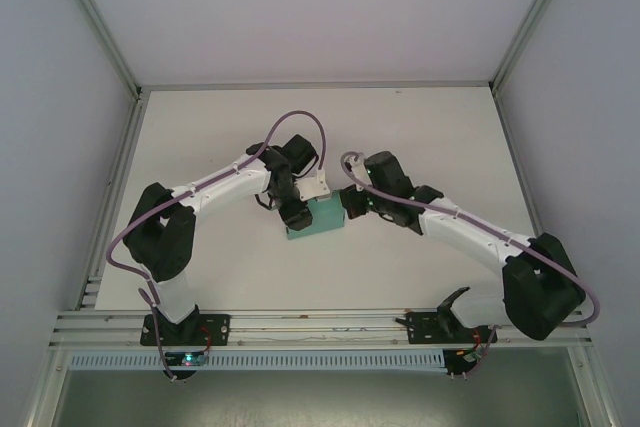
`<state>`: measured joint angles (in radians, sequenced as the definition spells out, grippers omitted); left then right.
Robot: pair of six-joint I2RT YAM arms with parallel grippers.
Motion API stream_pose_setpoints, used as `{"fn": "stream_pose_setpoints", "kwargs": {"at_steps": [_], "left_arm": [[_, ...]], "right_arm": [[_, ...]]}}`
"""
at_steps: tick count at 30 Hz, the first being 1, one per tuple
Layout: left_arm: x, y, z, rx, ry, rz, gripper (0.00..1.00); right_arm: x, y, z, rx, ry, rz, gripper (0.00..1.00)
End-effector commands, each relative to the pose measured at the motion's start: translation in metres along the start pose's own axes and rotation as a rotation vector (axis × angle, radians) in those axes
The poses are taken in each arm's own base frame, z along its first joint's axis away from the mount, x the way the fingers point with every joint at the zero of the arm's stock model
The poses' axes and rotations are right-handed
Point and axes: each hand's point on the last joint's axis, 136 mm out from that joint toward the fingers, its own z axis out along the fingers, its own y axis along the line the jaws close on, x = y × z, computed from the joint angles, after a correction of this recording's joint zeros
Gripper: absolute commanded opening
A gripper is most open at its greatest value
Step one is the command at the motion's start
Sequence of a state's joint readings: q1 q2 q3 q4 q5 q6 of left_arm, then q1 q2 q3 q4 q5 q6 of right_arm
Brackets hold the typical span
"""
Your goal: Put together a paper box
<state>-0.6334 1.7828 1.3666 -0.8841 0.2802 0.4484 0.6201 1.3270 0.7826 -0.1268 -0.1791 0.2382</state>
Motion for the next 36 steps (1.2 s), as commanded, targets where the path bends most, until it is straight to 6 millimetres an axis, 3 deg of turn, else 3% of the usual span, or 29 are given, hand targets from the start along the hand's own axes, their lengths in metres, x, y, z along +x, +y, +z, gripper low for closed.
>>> {"fn": "stream_pose_setpoints", "kwargs": {"at_steps": [1,9,18,23,27,31,36], "left_arm": [[-0.004,0.005,0.002,-0.009,-0.026,-0.040,0.54],[-0.007,0.004,-0.005,-0.020,-0.051,-0.070,0.59],[-0.008,0.004,-0.035,-0.093,-0.136,-0.134,1.00],[0.006,0.002,-0.061,-0.179,-0.203,-0.250,1.00],[0.029,0.009,-0.081,-0.293,-0.254,-0.418,1.00],[0.043,0.007,-0.085,-0.319,-0.300,-0.510,0.75],[0.042,0.009,-0.082,-0.326,-0.326,-0.496,0.54]], "right_arm": [[0.043,-0.006,0.012,0.072,0.085,-0.057,0.00],[0.065,-0.013,0.015,0.185,0.076,-0.091,0.00],[0.076,-0.018,0.019,0.201,0.098,-0.086,0.00],[0.067,-0.018,0.016,0.228,0.071,-0.090,0.00],[0.065,-0.021,0.013,0.271,0.063,-0.097,0.00],[0.063,-0.016,0.015,0.270,0.059,-0.108,0.00],[0.063,-0.011,0.017,0.264,0.067,-0.122,0.00]]}}
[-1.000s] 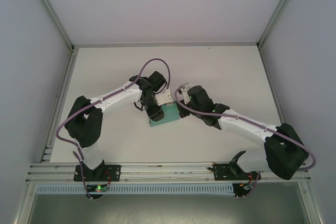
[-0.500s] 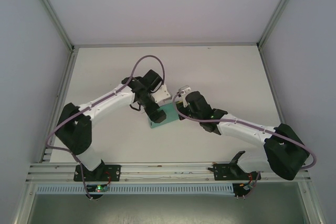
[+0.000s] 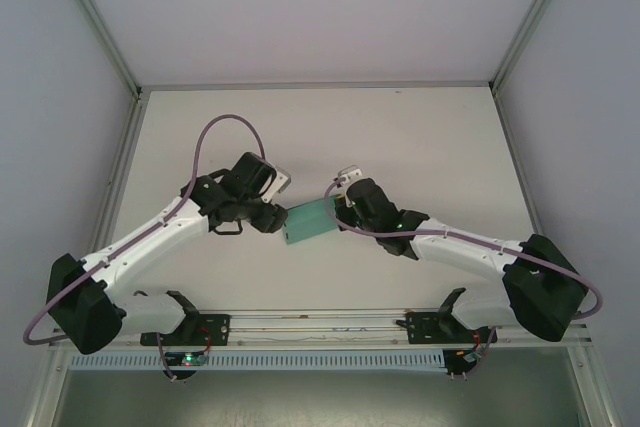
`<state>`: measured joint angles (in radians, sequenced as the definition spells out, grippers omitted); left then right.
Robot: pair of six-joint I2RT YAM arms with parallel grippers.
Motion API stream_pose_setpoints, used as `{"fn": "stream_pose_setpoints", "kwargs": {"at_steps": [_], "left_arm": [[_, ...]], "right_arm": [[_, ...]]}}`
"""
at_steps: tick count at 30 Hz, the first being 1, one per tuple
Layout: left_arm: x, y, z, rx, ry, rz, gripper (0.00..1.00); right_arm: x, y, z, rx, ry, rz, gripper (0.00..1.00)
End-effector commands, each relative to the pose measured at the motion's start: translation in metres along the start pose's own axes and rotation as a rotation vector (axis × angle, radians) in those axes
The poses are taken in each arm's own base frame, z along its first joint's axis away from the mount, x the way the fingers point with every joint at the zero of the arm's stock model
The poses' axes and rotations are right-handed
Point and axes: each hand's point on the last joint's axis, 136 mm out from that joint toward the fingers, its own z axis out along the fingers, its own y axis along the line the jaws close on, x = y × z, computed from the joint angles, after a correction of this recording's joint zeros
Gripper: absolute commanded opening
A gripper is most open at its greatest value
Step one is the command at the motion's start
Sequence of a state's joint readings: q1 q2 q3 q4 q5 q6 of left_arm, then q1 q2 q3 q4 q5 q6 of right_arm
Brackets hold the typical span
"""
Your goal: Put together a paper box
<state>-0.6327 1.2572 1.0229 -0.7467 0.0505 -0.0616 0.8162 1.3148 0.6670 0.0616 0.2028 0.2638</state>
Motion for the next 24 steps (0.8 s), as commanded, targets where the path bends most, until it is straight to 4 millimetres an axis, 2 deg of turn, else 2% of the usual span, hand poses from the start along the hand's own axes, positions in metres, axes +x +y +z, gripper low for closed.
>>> {"fn": "stream_pose_setpoints", "kwargs": {"at_steps": [1,6,14,20,23,24], "left_arm": [[-0.013,0.005,0.002,-0.019,-0.052,-0.033,0.52],[-0.012,0.007,0.012,-0.028,-0.035,0.003,0.43],[-0.011,0.000,0.025,0.022,-0.013,0.033,0.40],[-0.019,-0.001,0.025,0.025,-0.033,0.013,0.17],[-0.023,-0.005,0.023,0.047,-0.036,-0.041,0.01],[-0.023,-0.007,0.022,0.059,-0.029,-0.070,0.00]], "right_arm": [[0.056,-0.010,0.004,0.050,0.208,-0.047,0.00],[0.053,-0.008,0.003,0.044,0.202,-0.046,0.00],[0.050,-0.005,0.000,0.028,0.196,-0.044,0.00],[0.051,-0.004,-0.001,0.026,0.195,-0.056,0.00],[0.052,-0.005,-0.002,0.050,0.193,-0.059,0.00],[0.052,-0.004,-0.002,0.055,0.191,-0.067,0.00]]}}
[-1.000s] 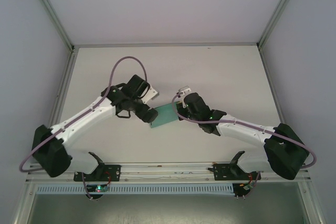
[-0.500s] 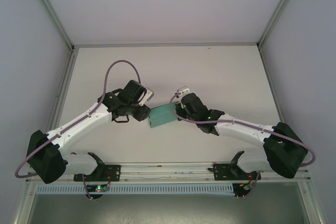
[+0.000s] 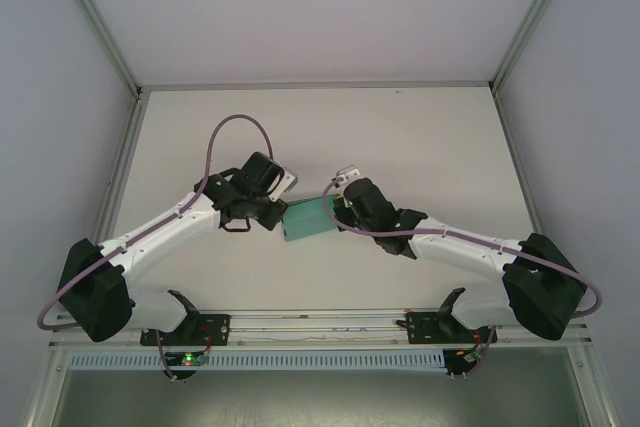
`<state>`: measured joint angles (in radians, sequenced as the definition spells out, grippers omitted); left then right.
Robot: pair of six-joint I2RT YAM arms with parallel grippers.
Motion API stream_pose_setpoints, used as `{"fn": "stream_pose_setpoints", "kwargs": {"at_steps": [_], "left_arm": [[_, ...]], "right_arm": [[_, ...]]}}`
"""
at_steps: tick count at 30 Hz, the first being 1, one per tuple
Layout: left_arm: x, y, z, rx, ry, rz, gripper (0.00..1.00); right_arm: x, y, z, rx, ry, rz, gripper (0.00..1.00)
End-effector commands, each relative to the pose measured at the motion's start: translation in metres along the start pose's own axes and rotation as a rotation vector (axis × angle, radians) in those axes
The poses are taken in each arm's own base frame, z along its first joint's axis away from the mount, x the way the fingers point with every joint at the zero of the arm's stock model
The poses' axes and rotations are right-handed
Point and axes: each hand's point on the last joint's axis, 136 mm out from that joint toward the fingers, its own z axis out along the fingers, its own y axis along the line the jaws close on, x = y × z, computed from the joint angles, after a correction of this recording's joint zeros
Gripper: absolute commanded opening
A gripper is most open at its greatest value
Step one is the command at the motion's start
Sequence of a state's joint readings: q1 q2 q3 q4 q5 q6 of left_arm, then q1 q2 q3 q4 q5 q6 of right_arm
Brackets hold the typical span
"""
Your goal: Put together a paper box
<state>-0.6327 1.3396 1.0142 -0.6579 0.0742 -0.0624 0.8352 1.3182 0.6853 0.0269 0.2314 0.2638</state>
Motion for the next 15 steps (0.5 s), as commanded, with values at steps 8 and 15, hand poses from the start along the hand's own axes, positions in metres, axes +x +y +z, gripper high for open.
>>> {"fn": "stream_pose_setpoints", "kwargs": {"at_steps": [8,15], "left_arm": [[-0.010,-0.009,-0.008,0.045,0.059,-0.493,0.00],[0.004,0.008,-0.008,-0.055,0.007,-0.671,0.00]], "right_arm": [[0.049,-0.002,-0.008,0.151,0.135,-0.033,0.00],[0.051,-0.001,-0.014,0.219,0.081,0.085,0.00]]}}
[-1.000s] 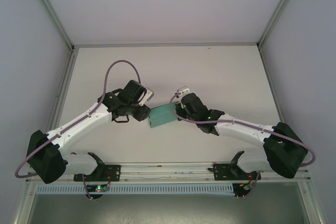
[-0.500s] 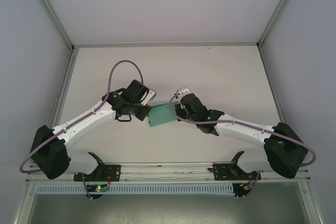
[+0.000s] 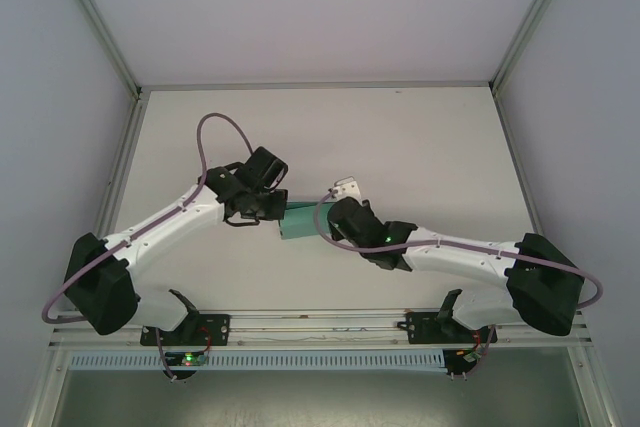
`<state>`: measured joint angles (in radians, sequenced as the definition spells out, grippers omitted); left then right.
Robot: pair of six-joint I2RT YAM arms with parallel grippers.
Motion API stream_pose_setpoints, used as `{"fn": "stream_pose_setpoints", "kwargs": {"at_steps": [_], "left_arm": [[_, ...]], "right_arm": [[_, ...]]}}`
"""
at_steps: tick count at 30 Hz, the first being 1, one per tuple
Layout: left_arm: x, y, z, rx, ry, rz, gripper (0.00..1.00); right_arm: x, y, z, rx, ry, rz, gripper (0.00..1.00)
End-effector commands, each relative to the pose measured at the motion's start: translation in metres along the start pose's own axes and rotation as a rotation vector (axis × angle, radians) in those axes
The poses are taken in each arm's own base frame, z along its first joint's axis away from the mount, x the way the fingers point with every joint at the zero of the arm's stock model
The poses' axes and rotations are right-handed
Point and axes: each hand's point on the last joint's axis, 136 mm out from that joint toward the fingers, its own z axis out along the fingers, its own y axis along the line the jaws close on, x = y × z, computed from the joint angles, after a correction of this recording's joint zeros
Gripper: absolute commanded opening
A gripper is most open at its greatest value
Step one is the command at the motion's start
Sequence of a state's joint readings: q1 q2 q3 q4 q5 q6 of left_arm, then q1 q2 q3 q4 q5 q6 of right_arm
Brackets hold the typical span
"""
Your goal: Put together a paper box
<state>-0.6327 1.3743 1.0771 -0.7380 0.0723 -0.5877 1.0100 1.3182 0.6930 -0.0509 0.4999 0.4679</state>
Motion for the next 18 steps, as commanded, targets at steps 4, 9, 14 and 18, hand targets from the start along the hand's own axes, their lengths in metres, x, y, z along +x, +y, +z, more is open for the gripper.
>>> {"fn": "stream_pose_setpoints", "kwargs": {"at_steps": [4,9,14,18], "left_arm": [[0.001,0.010,0.002,-0.022,-0.083,-0.134,0.00],[0.014,0.018,0.018,-0.058,-0.059,-0.082,0.00],[0.046,0.022,0.036,-0.076,0.003,0.014,0.00],[0.076,0.035,0.053,-0.082,0.030,0.044,0.00]], "right_arm": [[0.039,-0.011,0.002,0.078,0.109,0.004,0.00],[0.041,-0.012,0.002,0.076,0.100,0.007,0.00],[0.048,-0.013,0.005,0.071,0.101,0.008,0.00],[0.054,-0.013,0.007,0.065,0.115,-0.004,0.00]]}}
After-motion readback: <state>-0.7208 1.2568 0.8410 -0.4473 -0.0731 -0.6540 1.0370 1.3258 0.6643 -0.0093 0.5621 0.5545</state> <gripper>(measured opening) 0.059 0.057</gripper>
